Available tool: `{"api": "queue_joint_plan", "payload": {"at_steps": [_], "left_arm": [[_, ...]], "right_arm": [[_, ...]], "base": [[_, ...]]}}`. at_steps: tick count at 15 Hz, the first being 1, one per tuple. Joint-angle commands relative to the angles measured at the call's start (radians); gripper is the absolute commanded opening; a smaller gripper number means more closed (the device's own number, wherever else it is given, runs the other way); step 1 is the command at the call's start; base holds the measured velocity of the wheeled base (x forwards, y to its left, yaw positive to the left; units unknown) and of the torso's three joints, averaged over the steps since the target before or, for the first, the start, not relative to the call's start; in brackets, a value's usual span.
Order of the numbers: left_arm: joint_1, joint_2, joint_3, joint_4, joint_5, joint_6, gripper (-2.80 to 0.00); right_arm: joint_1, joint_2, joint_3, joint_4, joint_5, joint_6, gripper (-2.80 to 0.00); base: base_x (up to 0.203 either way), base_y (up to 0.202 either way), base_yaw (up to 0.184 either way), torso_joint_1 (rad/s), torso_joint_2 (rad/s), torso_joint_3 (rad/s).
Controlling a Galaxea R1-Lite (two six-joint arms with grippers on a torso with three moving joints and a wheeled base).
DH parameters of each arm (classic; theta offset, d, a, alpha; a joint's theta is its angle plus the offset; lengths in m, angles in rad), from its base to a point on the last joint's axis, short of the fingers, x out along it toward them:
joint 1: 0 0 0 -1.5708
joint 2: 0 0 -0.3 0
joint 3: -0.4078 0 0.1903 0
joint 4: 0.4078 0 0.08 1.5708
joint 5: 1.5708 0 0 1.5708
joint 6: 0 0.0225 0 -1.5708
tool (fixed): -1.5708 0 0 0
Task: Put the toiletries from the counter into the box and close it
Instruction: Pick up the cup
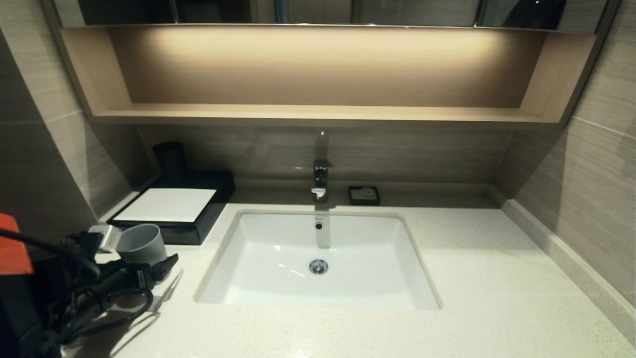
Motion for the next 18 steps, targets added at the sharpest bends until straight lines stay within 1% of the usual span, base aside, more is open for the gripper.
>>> {"api": "queue_joint_plan", "payload": {"at_steps": [1,18], "left_arm": [[0.000,0.009,-0.009,-0.009,-0.002,-0.001,0.00],[0.000,0.020,-0.016,-0.009,-0.002,-0.002,0.00]], "right_arm": [[0.000,-0.001,0.002,0.000,0.000,0.000,-2.80],[0.000,-0.001,0.002,0.000,0.000,0.000,-2.80]], "base": [[0.000,0.000,0.000,0.000,0.00,0.000],[0.000,0.000,0.000,0.000,0.00,0.000]]}}
